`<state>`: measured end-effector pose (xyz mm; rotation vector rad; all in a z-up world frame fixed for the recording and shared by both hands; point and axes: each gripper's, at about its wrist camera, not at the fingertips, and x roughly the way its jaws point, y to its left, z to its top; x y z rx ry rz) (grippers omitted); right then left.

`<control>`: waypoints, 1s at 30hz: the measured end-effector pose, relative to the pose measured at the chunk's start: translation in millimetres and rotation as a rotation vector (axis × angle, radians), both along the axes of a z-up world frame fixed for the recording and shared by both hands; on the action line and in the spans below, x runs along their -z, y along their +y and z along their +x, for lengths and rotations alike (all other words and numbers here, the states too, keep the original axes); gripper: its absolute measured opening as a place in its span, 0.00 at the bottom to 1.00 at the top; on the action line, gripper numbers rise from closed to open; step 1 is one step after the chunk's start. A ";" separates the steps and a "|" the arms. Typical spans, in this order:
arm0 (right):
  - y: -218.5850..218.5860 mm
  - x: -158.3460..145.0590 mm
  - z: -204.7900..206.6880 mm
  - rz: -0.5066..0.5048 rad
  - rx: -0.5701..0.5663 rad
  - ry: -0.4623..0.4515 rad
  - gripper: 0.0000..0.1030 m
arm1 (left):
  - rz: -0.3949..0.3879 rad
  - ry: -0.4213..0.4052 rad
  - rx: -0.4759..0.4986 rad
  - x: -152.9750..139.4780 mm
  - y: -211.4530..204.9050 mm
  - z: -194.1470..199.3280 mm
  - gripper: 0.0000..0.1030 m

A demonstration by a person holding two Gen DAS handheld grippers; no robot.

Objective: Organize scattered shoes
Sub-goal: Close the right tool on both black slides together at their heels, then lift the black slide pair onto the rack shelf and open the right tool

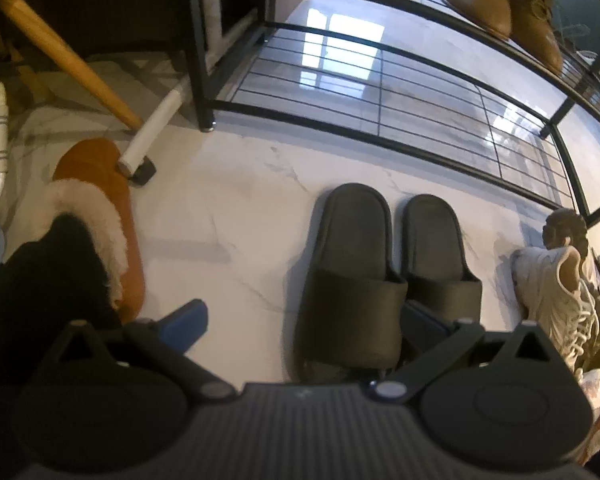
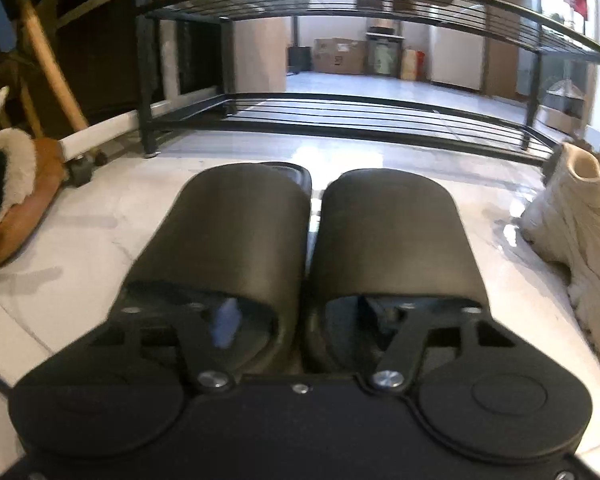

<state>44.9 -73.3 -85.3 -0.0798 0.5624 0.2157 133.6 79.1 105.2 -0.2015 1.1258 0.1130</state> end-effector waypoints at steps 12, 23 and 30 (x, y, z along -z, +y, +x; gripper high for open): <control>-5.4 -38.7 -12.9 0.056 -0.004 -0.010 0.26 | 0.018 -0.079 -0.031 -13.4 2.2 -4.4 0.99; -42.9 -118.9 -21.9 0.078 0.112 -0.245 0.26 | -0.023 -0.128 -0.095 -26.2 11.5 -9.0 0.99; -89.9 -173.1 -2.1 0.111 0.221 -0.325 0.26 | -0.049 -0.118 -0.073 -26.8 6.4 -8.1 0.99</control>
